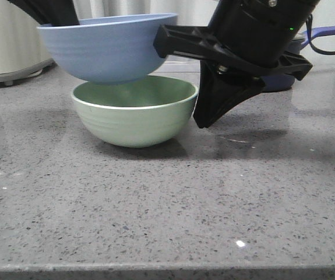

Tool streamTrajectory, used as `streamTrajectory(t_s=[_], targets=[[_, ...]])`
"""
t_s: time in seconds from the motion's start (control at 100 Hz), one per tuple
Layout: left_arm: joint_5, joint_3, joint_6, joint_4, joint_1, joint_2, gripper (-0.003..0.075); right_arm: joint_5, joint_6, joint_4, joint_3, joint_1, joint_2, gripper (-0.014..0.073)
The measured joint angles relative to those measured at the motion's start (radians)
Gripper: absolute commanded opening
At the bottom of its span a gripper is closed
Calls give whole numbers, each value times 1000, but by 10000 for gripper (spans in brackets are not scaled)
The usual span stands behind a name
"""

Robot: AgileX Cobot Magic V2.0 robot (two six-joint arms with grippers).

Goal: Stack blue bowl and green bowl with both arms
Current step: 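Lift the blue bowl with the left gripper and lower it into the green bowl, then open the left gripper and withdraw both grippers upward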

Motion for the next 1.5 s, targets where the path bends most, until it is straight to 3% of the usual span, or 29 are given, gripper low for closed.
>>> streamTrajectory(t_s=[0.45,0.52,0.64,0.74,1.26,1.5], targets=[[-25,-2,0,-6,-11,0,-1,0,0,0,0,0,0,-67],[-25,-2,0,-13,-11,0,73,0,0,0,0,0,0,-67],[-27,-2,0,-26,-11,0,280,0,0,0,0,0,0,-67],[-29,-2,0,-28,-11,0,370,0,0,0,0,0,0,-67],[-30,-2,0,-16,-11,-12,363,2,0,0,0,0,0,-67],[-52,27,-47,87,-9,-93,216,26,0,0,5,-13,-10,-67]])
